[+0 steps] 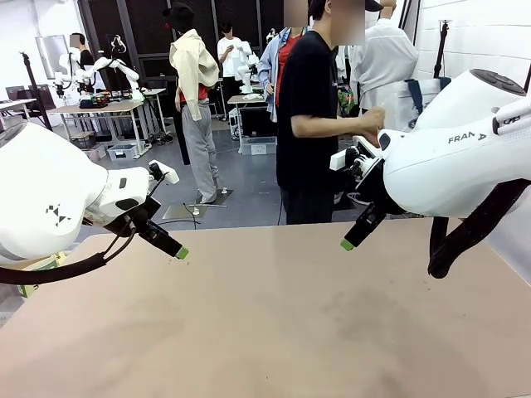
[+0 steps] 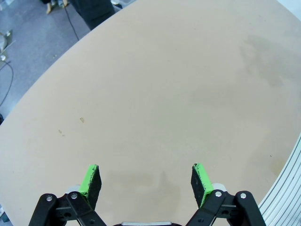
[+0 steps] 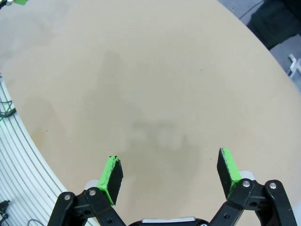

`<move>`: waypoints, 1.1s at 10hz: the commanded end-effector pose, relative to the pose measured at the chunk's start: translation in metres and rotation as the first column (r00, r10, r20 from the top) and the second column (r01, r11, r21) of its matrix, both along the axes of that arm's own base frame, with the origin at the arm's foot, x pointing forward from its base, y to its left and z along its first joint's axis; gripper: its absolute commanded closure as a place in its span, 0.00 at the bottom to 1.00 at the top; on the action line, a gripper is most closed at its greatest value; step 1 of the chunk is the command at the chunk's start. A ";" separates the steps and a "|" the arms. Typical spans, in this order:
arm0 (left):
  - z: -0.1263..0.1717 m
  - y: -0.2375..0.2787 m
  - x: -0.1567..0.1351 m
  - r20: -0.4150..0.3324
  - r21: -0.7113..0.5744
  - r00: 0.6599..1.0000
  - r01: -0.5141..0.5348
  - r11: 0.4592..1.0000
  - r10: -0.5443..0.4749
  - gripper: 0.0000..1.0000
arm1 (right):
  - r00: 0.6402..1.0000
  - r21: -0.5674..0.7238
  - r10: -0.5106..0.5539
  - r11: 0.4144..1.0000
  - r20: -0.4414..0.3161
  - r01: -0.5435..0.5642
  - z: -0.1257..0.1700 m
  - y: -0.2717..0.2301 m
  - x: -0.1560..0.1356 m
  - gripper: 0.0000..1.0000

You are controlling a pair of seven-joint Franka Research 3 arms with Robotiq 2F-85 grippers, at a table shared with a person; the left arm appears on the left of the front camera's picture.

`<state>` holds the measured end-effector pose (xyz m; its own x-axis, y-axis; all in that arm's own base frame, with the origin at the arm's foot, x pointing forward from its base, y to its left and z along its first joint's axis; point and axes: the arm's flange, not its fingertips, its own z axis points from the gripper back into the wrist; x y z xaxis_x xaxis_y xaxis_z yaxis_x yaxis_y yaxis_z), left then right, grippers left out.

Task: Transfer purchased items from the store into the shopping bag.
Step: Open the Reusable shopping bag in the center of the table.

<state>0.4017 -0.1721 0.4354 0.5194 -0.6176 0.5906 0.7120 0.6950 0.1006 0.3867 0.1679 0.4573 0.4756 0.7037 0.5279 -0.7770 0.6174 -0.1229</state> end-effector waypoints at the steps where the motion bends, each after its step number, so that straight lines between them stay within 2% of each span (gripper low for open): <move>1: 0.000 0.000 0.000 -0.001 -0.001 1.000 -0.002 1.000 0.002 0.00 | 1.000 0.000 0.003 1.000 -0.008 -0.003 0.001 0.000 -0.001 0.00; 11: 0.000 0.000 0.000 -0.001 -0.001 1.000 -0.002 1.000 0.002 0.00 | 1.000 0.000 0.003 1.000 -0.008 -0.003 0.001 0.000 -0.001 0.00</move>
<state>0.4017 -0.1721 0.4355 0.5194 -0.6176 0.5906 0.7120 0.6949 0.1006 0.3867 0.1679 0.4573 0.4756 0.7037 0.5279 -0.7771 0.6173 -0.1229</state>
